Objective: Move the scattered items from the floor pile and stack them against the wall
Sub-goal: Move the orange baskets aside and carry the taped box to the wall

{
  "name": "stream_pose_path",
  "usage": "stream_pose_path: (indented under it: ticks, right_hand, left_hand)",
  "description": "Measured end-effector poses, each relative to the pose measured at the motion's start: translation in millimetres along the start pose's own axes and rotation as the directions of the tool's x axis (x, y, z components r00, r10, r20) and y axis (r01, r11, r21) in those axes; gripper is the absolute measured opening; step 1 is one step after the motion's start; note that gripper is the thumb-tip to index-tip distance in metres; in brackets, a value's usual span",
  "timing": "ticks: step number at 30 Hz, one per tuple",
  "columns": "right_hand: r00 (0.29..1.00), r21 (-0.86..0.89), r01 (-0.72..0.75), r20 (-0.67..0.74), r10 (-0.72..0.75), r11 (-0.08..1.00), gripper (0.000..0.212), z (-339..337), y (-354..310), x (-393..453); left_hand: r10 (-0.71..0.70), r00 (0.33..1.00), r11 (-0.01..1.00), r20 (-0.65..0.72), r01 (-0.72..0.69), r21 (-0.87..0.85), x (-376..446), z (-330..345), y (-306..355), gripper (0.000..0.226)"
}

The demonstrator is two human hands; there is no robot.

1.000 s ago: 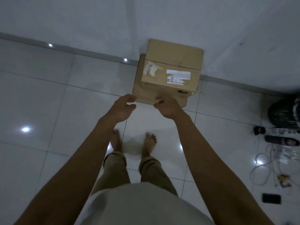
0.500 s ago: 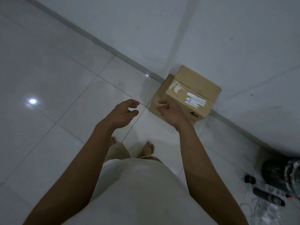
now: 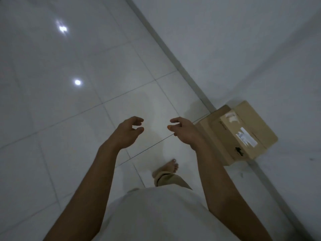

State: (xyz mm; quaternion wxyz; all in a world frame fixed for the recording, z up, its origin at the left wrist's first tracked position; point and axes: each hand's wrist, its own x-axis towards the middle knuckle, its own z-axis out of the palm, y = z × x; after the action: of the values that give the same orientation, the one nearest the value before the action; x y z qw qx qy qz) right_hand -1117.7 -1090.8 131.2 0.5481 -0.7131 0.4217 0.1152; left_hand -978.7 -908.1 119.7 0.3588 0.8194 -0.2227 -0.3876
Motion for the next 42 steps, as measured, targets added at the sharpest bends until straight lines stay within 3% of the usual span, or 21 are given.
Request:
stream_pose_path:
  ticks: [4,9,18,27,32,38,42]
  right_hand:
    - [0.997,-0.067,0.061,0.060,-0.057,0.996,0.033,72.9,-18.3,-24.2]
    - [0.947,-0.129,0.148,0.306,-0.103,0.981,0.032,190.0,-39.7,-78.9]
    - [0.757,-0.271,0.379,0.641,-0.128,0.885,0.035,344.3,-82.0,-160.9]
    - [0.650,-0.364,0.536,0.753,-0.098,0.762,0.034,430.8,-108.8,-178.6]
    - [0.584,-0.389,0.603,0.810,-0.052,0.697,0.036,483.5,-114.4,-195.5]
    - [0.529,-0.401,0.649,0.849,-0.004,0.647,0.035,560.5,-115.9,-241.9]
    - [0.548,-0.404,0.638,0.836,-0.018,0.655,0.032,627.1,-106.7,-278.6]
  left_hand:
    - [-0.048,0.995,0.996,-0.089,0.041,-0.083,-70.2,-26.1,-56.1,0.036]
    - [-0.193,0.945,0.967,-0.266,0.137,-0.216,-184.8,-61.0,-141.9,0.035]
    - [-0.481,0.714,0.837,-0.509,0.202,-0.508,-350.5,-87.0,-231.2,0.033]
    - [-0.617,0.572,0.742,-0.541,0.192,-0.643,-408.8,-88.6,-277.9,0.033]
    - [-0.666,0.462,0.700,-0.586,0.118,-0.704,-441.2,-91.9,-301.0,0.031]
    - [-0.715,0.431,0.643,-0.550,0.096,-0.760,-497.2,-99.2,-354.6,0.031]
    - [-0.733,0.413,0.630,-0.540,0.114,-0.768,-553.1,-124.2,-405.7,0.030]
